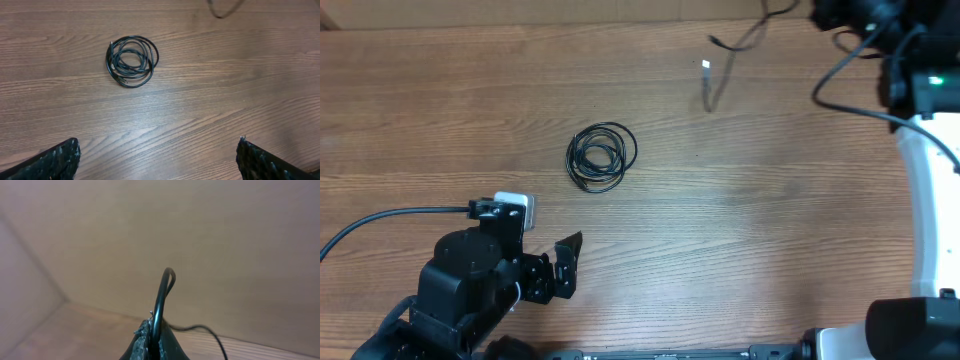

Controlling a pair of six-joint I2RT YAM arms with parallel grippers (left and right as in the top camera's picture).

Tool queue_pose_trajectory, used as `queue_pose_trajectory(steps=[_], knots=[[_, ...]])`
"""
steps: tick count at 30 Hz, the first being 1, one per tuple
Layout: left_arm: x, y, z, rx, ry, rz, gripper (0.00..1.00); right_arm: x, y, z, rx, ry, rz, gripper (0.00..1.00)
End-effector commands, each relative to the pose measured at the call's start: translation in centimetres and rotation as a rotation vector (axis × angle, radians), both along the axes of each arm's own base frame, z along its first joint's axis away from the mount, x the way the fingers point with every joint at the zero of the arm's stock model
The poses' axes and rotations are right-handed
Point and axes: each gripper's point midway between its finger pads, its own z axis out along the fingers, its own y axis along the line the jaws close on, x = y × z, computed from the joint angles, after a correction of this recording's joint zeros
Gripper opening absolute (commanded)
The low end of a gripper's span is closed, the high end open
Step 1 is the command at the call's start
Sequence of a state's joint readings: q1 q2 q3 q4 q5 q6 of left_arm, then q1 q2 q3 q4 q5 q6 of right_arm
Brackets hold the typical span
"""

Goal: Untangle cables

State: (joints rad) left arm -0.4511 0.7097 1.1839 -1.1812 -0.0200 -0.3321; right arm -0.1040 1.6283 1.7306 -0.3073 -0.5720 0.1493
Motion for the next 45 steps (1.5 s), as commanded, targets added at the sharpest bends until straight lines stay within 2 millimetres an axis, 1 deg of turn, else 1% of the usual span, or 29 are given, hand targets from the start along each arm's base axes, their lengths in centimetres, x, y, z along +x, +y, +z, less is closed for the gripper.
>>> queue_pose_trajectory(steps=[1, 2, 3, 5, 7, 8, 9, 12, 14, 16, 18, 20, 22, 25, 27, 29, 30, 31, 33, 36, 40, 41, 43, 45], knots=[[0.2, 0.2, -0.1, 0.023, -0.009, -0.005, 0.99, -0.1, -4.2, 2.5, 0.005, -0.053, -0.089, 0.04], [0.2, 0.2, -0.1, 0.024, -0.009, -0.005, 1.0, 0.1, -6.2, 2.3, 0.007, -0.047, -0.127, 0.04], [0.2, 0.2, -0.1, 0.023, -0.009, -0.005, 1.0, 0.2, -6.9, 2.1, 0.007, -0.043, -0.141, 0.04], [0.2, 0.2, -0.1, 0.023, -0.009, -0.005, 1.0, 0.4, -8.1, 1.7, 0.008, -0.034, -0.164, 0.04], [0.2, 0.2, -0.1, 0.024, -0.009, -0.005, 1.0, 0.6, -8.5, 1.2, 0.01, -0.021, -0.169, 0.04], [0.2, 0.2, -0.1, 0.023, -0.009, -0.005, 1.0, 0.7, -8.3, 0.9, 0.008, -0.019, -0.156, 0.04], [0.2, 0.2, -0.1, 0.023, -0.009, -0.005, 1.0, 0.7, -7.7, 0.7, -0.006, -0.023, -0.114, 0.04], [0.2, 0.2, -0.1, 0.023, -0.009, -0.005, 1.0, 0.2, -3.9, -0.3, -0.081, -0.069, 0.106, 0.04], [0.2, 0.2, -0.1, 0.023, -0.009, -0.005, 1.0, 0.3, -2.2, -1.2, -0.095, -0.073, 0.189, 0.04], [0.2, 0.2, -0.1, 0.023, -0.009, -0.005, 1.0, 1.0, -2.0, -2.2, -0.095, -0.055, 0.186, 0.04], [0.2, 0.2, -0.1, 0.023, -0.009, -0.005, 1.0, 2.1, -2.6, -3.2, -0.102, -0.034, 0.139, 0.04], [0.2, 0.2, -0.1, 0.024, -0.009, -0.005, 1.0, 3.3, -3.9, -4.3, -0.114, -0.007, 0.064, 0.04], [0.2, 0.2, -0.1, 0.024, -0.009, -0.005, 1.0, 4.3, -6.0, -5.4, -0.127, 0.02, -0.021, 0.04], [0.2, 0.2, -0.1, 0.023, -0.009, -0.005, 1.0, 5.5, -10.7, -7.5, -0.141, 0.071, -0.165, 0.04], [0.2, 0.2, -0.1, 0.023, -0.009, -0.005, 1.0, 5.7, -13.4, -9.0, -0.135, 0.102, -0.211, 0.04], [0.2, 0.2, -0.1, 0.023, -0.009, -0.005, 1.0, 5.8, -17.2, -11.6, -0.115, 0.166, -0.27, 0.04], [0.2, 0.2, -0.1, 0.023, -0.009, -0.005, 1.0, 5.6, -18.4, -12.5, -0.106, 0.19, -0.289, 0.04], [0.2, 0.2, -0.1, 0.023, -0.009, -0.005, 1.0, 5.5, -19.5, -13.2, -0.097, 0.211, -0.306, 0.04], [0.2, 0.2, -0.1, 0.023, -0.009, -0.005, 1.0, 5.0, -21.0, -14.1, -0.085, 0.241, -0.331, 0.04], [0.2, 0.2, -0.1, 0.023, -0.009, -0.005, 1.0, 4.5, -22.2, -14.1, -0.082, 0.242, -0.351, 0.04], [0.2, 0.2, -0.1, 0.023, -0.009, -0.005, 1.0, 4.4, -22.3, -14.1, -0.024, 0.263, -0.368, 0.04], [0.2, 0.2, -0.1, 0.023, -0.009, -0.005, 1.0, 4.5, -21.9, -14.1, -0.009, 0.265, -0.354, 0.04], [0.2, 0.2, -0.1, 0.023, -0.009, -0.005, 1.0, 4.7, -20.0, -13.8, 0.009, 0.257, -0.284, 0.04], [0.2, 0.2, -0.1, 0.023, -0.009, -0.005, 1.0, 4.9, -17.6, -13.4, 0.024, 0.244, -0.196, 0.04]])
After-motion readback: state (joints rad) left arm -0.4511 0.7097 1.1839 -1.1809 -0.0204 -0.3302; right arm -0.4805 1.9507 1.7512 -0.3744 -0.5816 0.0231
